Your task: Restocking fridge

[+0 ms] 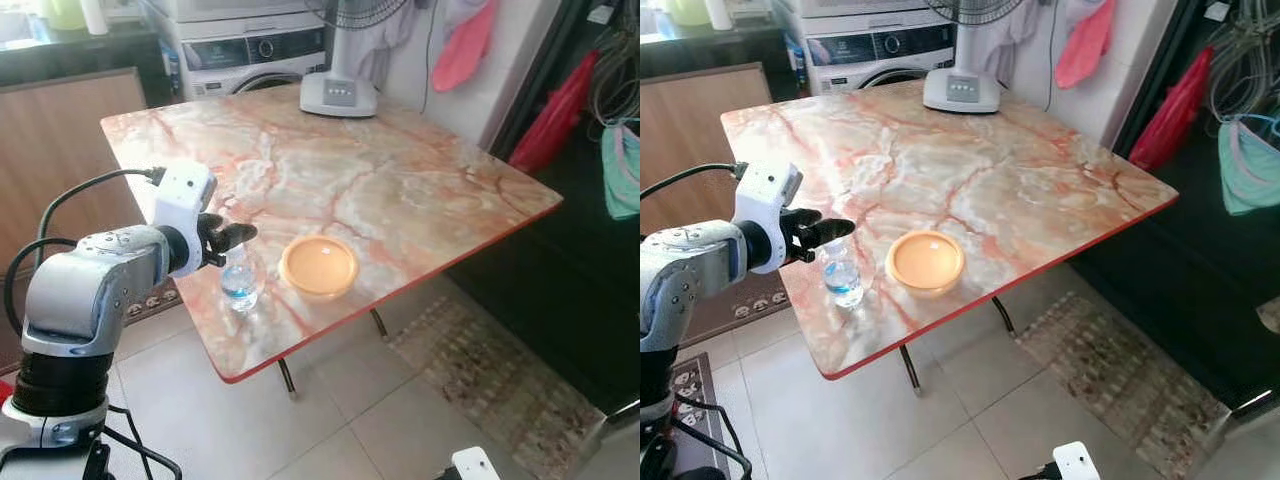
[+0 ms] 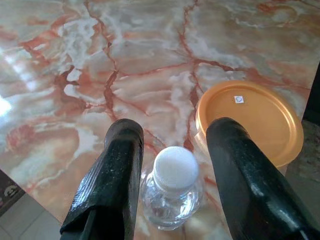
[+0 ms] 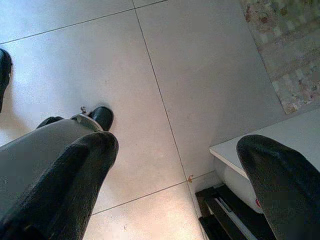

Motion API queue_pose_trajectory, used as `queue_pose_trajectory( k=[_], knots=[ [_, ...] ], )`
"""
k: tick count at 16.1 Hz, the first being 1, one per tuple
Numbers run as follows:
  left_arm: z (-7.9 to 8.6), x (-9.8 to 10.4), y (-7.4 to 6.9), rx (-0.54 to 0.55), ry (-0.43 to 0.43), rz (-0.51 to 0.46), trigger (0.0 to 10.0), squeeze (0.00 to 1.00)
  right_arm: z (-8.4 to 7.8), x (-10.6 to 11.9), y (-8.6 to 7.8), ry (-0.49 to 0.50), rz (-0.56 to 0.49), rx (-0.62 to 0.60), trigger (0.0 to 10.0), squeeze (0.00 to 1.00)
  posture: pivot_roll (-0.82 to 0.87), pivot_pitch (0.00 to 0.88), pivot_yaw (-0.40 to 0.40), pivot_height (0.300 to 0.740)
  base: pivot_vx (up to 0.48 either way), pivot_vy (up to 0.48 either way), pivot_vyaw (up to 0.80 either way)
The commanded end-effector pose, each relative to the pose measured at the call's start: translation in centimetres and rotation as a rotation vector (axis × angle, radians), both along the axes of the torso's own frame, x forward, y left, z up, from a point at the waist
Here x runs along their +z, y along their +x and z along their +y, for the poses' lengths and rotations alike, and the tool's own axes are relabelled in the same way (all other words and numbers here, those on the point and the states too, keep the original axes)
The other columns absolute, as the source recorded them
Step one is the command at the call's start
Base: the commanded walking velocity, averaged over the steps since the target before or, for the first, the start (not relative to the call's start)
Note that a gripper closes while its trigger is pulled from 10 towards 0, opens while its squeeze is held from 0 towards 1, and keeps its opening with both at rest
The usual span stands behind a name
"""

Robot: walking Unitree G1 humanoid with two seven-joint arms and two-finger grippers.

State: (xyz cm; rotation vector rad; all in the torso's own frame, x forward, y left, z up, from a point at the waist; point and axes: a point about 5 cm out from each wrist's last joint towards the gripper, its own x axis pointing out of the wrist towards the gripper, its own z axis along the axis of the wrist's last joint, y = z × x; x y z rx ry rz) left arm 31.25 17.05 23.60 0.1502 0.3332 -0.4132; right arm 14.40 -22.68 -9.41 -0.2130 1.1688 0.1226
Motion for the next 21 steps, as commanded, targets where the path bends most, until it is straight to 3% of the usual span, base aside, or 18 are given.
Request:
queue_pose_trajectory(
  k=[1,6,7,8,16,21],
  knots=[
    [-0.1,0.7,0.3,0.004,-0.018,-0.022,10.0,1.00,-0.4,0.1,0.1,-0.009,0.002,0.000,10.0,0.00,0.21,0.000,-0.105,0.740,0.000,0.000,0.00],
    [0.0,0.9,1.0,0.015,-0.077,-0.008,10.0,1.00,-0.4,0.1,0.0,-0.007,0.006,-0.001,10.0,0.00,0.20,0.000,-0.105,0.740,0.000,0.000,0.00],
    [0.1,0.9,1.2,0.018,-0.083,-0.004,10.0,0.27,-0.4,0.1,0.0,-0.007,0.006,-0.003,10.0,0.00,0.20,0.000,-0.105,0.740,0.000,0.000,0.00],
    [0.2,0.8,1.4,0.021,-0.084,0.003,10.0,0.00,-0.4,0.1,0.0,-0.005,0.006,-0.004,10.0,0.00,0.20,0.000,-0.101,0.740,0.000,0.000,0.00],
    [-0.3,-0.6,1.4,-0.003,-0.080,0.068,10.0,0.00,-0.4,0.1,0.0,-0.005,0.009,-0.002,10.0,0.00,0.20,0.000,-0.099,0.740,0.000,0.000,0.00],
    [-0.1,-1.7,1.2,-0.004,-0.014,0.093,10.0,0.00,-0.3,0.1,0.0,-0.003,0.009,-0.003,10.0,0.00,0.20,0.000,-0.094,0.740,0.000,0.000,0.00]
  ],
)
